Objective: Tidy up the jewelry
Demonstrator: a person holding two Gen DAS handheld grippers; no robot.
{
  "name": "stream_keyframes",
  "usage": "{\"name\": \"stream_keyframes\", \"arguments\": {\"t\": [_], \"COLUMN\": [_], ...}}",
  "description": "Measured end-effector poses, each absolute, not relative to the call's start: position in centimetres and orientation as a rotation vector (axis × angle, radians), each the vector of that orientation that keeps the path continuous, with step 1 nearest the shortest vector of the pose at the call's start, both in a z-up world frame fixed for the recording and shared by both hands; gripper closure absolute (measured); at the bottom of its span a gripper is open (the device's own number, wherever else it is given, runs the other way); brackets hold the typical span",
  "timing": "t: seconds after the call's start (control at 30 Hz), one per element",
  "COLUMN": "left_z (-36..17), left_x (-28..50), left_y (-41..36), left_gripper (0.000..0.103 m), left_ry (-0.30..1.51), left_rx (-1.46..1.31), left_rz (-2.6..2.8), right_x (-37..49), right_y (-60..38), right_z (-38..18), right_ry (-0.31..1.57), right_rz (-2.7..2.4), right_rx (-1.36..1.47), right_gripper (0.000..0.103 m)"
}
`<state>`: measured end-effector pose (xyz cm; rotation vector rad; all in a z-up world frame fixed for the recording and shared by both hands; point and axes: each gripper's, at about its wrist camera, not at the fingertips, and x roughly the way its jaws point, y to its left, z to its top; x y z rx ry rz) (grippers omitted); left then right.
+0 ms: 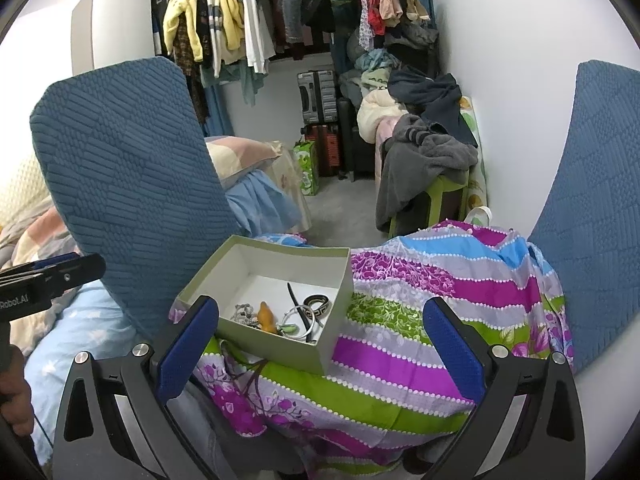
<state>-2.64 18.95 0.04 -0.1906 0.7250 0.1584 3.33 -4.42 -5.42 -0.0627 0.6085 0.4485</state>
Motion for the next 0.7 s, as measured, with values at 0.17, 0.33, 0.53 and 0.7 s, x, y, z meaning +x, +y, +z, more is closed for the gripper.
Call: {"name": "stream_keyframes", "arguments": {"t": [0.17, 0.33, 0.53, 0.7], "left_z": [-0.1, -0.19, -0.19, -0.28], "left_x": [-2.56, -2.42, -2.45, -2.39], "left_y": [18.61, 18.42, 18.16, 18.09], "left_gripper": [0.035, 0.035, 0.035, 0.035], "left_ry": [0.726, 0.728, 0.729, 0.731], "left_rx": [-0.18, -0.17, -0.168, -0.163], "left_rz": [0.147, 0.136, 0.13, 0.129], "right_x": [3.37, 3.45, 3.44, 3.29], "right_y": [-4.54, -4.55, -4.61, -4.43], "right_z": [-5.4, -5.44, -5.44, -5.57], "right_ry": [0.612, 0.61, 0.609, 0.611], "right_rz": [0.444, 0.439, 0.439, 0.431], "right_rx": [-0.061, -0.06, -0.059, -0.057], "right_gripper": [0.0, 0.0, 0.0, 0.0]}}
